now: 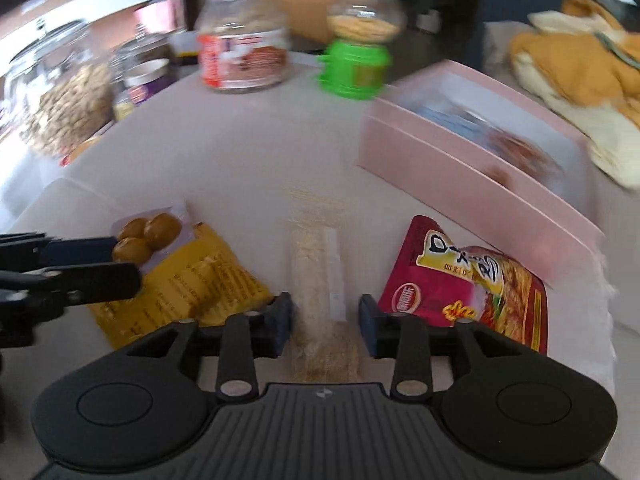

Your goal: Organize snacks

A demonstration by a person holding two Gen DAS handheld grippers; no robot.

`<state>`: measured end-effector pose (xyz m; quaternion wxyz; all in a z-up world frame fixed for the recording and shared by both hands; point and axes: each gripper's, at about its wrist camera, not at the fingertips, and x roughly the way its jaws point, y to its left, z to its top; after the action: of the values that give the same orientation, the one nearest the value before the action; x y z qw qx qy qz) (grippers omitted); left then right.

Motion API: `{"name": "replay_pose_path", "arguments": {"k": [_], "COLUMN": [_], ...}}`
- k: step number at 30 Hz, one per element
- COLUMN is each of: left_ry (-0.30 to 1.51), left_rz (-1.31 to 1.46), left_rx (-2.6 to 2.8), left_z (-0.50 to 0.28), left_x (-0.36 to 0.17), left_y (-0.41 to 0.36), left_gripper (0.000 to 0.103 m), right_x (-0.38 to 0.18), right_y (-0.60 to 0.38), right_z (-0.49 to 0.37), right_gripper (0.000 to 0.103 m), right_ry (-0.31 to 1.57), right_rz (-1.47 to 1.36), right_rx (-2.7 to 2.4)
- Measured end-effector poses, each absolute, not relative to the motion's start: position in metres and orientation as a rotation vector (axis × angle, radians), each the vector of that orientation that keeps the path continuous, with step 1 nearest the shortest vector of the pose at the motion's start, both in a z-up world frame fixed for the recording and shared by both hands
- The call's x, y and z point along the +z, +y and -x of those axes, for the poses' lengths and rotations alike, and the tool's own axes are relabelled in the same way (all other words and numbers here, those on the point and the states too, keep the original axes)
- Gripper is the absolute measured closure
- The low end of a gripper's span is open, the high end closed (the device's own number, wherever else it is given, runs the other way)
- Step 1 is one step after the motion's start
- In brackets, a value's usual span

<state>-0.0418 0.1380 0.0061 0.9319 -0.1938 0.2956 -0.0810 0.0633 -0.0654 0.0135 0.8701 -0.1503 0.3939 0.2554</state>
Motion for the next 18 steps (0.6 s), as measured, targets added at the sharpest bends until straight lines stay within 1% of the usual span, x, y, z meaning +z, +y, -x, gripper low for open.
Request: {"name": "replay_pose_path", "arguments": {"k": [1, 3, 5, 7, 8, 9, 12, 14, 15, 16, 18], "left_ry": [0.601, 0.601, 0.609, 0.618, 0.630, 0.636, 0.618, 0.616, 0.621, 0.632, 0.625], "left_rz": [0.366, 0.305, 0.277, 0.247, 0.220, 0.188, 0.089, 0.047, 0.039, 0.039, 0.093], "left_rx": [-0.141, -0.089, -0.077, -0.088, -0.087, -0.086, -0.049, 0.028, 0.065, 0.104, 0.124], "left_z": [0.042, 0.041, 0.036, 0.029, 0.026, 0.024, 0.023, 0.021, 0.020, 0.019, 0.022], "left_x": [0.008, 0.011, 0.013, 0.013, 0.012, 0.011, 0.006, 0.005, 0.004, 0.001, 0.001], "left_y": [0.136, 0.137, 0.139, 0.138, 0.134, 0.130, 0.120, 0.120, 0.123, 0.126, 0.139], "left_gripper": [0.050, 0.050, 0.050, 0.050, 0.050, 0.047, 0.046, 0.046, 0.048, 0.048, 0.048], "right_x": [0.012, 0.010, 0.009, 0.011, 0.013, 0.015, 0.021, 0.022, 0.022, 0.022, 0.021], "right_y": [-0.073, -0.083, -0.084, -0.080, -0.078, -0.075, -0.073, -0.075, -0.078, -0.081, -0.085], "right_z": [-0.061, -0.054, -0.044, -0.032, -0.026, -0.019, -0.007, -0.004, -0.004, -0.005, -0.006], "right_gripper": [0.049, 0.030, 0.026, 0.025, 0.022, 0.020, 0.020, 0.020, 0.020, 0.020, 0.020], "right_ry": [0.816, 0.793, 0.746, 0.688, 0.660, 0.630, 0.573, 0.575, 0.592, 0.614, 0.659], "right_rz": [0.309, 0.309, 0.331, 0.361, 0.373, 0.382, 0.397, 0.381, 0.359, 0.334, 0.284], "right_rx": [0.520, 0.502, 0.485, 0.491, 0.505, 0.524, 0.555, 0.582, 0.594, 0.603, 0.620]}}
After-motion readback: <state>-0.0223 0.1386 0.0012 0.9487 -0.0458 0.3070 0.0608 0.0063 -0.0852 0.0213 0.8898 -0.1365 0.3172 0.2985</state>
